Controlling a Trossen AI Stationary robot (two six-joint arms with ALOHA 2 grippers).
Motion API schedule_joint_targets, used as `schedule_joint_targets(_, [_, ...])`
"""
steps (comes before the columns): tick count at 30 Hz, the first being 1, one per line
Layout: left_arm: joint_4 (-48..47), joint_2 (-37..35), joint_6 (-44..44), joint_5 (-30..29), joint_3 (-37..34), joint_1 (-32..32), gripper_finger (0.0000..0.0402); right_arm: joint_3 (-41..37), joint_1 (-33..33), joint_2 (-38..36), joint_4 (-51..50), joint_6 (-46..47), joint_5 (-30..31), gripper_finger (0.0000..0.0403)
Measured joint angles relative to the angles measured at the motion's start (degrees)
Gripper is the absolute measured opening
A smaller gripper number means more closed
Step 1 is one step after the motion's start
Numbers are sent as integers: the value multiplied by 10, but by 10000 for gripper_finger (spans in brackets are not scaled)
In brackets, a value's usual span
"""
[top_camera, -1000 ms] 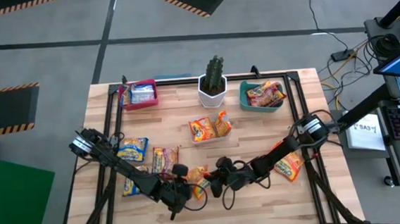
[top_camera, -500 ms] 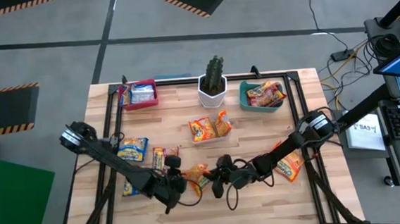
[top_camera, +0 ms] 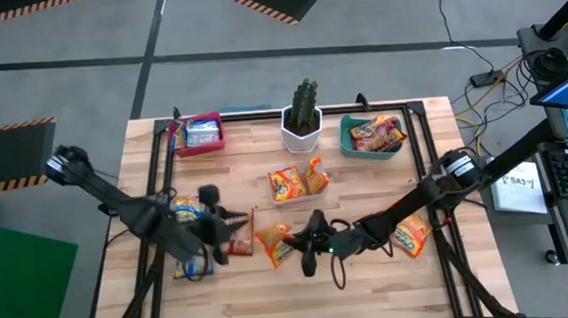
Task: Sort Maruchan noodles
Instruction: Put the orange noodle pack into the transparent bin
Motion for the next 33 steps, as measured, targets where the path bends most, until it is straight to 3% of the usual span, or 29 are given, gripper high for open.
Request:
schedule_joint_targets(5, [57, -82, 24, -43, -45, 0, 52, 0, -12, -54, -27, -39, -1, 9])
schedule_joint_targets(10, [95, -131, 26, -60, -82, 1, 52, 1, -22, -131, -119, -80, -1, 9])
schedule_joint_targets(15, [99, -141, 27, -61, -95, 1, 52, 2, -25, -196, -204, -114, 5, 8])
schedule_joint_targets(21, [104, -138, 43, -74, -95, 1, 52, 7, -33, -255, -267, -101, 56, 8])
schedule_joint_targets(26, [111, -138, 52, -103, -95, 5, 52, 55, -52, -260, -359, -98, 63, 8])
schedule_joint_targets(33, [111, -127, 47, -104, -103, 11, 52, 175, -94, -200, -563, -84, 88, 8])
